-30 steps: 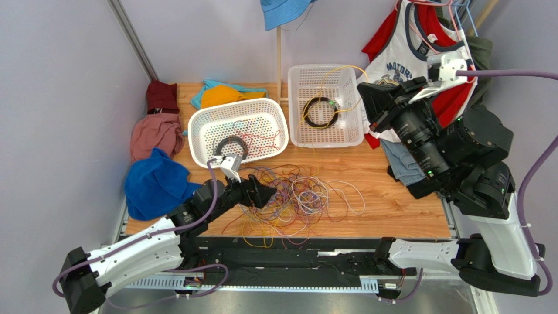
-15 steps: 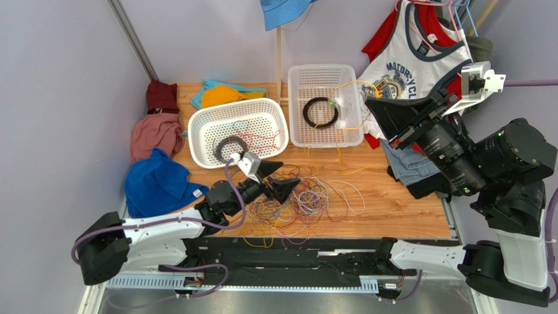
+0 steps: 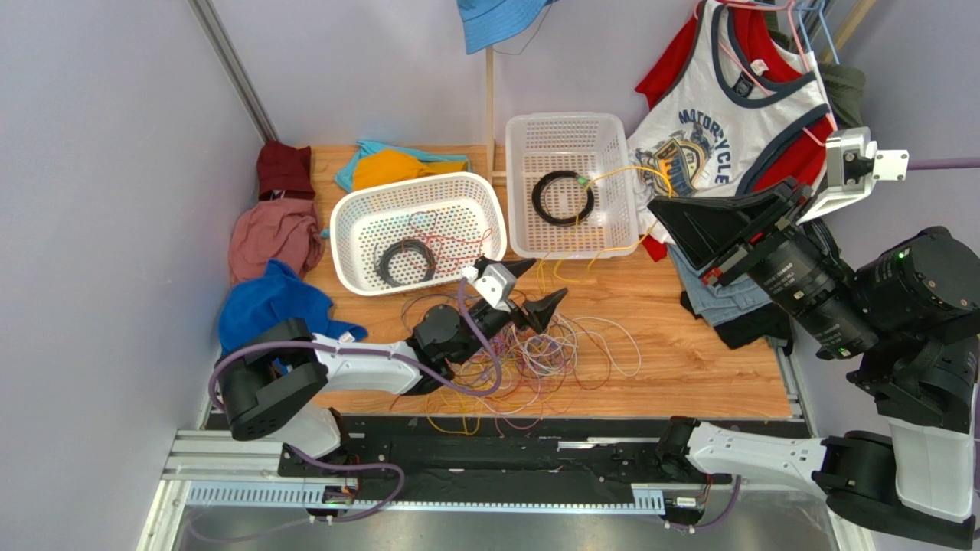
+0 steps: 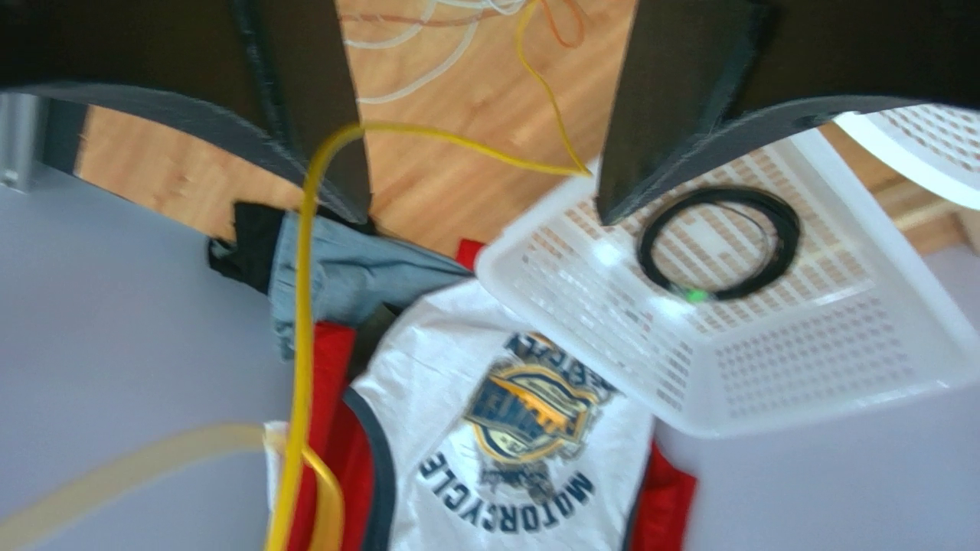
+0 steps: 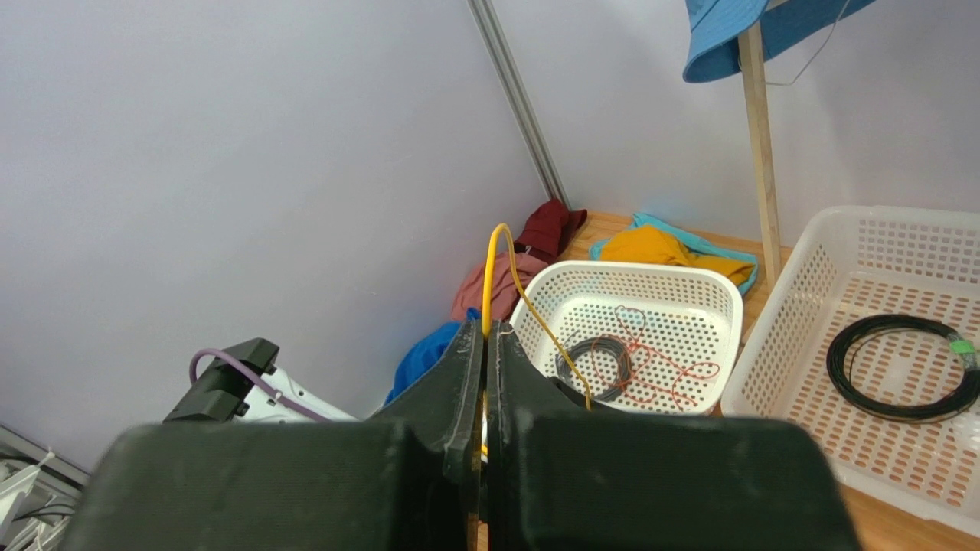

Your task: Untangle the cables

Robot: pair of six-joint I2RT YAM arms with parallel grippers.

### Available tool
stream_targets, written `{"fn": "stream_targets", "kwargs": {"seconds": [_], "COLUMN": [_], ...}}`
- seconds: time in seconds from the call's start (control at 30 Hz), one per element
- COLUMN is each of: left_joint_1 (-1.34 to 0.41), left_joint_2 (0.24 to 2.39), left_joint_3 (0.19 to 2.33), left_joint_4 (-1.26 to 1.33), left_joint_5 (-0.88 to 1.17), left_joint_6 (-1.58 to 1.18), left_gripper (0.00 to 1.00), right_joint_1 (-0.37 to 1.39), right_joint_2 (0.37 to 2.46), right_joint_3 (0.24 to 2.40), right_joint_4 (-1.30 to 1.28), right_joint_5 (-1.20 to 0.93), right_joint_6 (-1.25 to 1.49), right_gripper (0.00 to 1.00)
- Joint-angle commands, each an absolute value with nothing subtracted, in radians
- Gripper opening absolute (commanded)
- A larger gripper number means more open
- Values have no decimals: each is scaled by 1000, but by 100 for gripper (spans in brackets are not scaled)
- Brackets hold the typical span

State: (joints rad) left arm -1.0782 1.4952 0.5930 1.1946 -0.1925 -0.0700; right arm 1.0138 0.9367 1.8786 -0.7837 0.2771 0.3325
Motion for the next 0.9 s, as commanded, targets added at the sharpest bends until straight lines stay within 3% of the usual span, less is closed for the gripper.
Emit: {"fn": "stream_targets", "kwargs": {"seconds": [0.0, 0.07, 0.17, 0.2, 0.33, 0.37, 0.4, 0.47, 0.67, 0.87], "left_joint_1": [-1075, -1069, -1068, -1068, -1068, -1066, -1066, -1063, -1063, -1063], "left_joint_2": [1525, 1517, 1476, 1459, 1317, 1222, 1174, 1070, 1014, 1109], "left_joint_3": [670, 673, 666, 666, 644, 659, 688, 820, 1266, 1649], "left_joint_4": [1304, 1308, 1292, 1257, 1107, 1019, 771, 395, -292, -564], "left_joint_5": [-268, -273, -272, -284, -304, -319, -321, -301, -296, -226], "left_joint_6": [0, 0, -2, -11, -64, -84, -124, -155, -261, -308], "left_gripper": [61, 45, 3, 0, 0, 0, 0, 0, 0, 0], "right_joint_1": [1017, 1015, 1015, 1015, 1015, 1017, 1016, 1015, 1015, 1016], "right_joint_2": [905, 891, 862, 855, 789, 770, 752, 691, 569, 569], "right_joint_3": [1842, 1826, 1781, 1760, 1689, 1671, 1642, 1547, 1288, 1131], "right_joint_4": [-785, -778, -762, -756, -753, -753, -747, -738, -683, -569], "right_joint_5": [270, 270, 275, 281, 317, 330, 360, 397, 410, 253], "right_joint_6": [339, 341, 342, 342, 342, 342, 339, 337, 370, 382], "right_gripper": [0, 0, 0, 0, 0, 0, 0, 0, 0, 0]}}
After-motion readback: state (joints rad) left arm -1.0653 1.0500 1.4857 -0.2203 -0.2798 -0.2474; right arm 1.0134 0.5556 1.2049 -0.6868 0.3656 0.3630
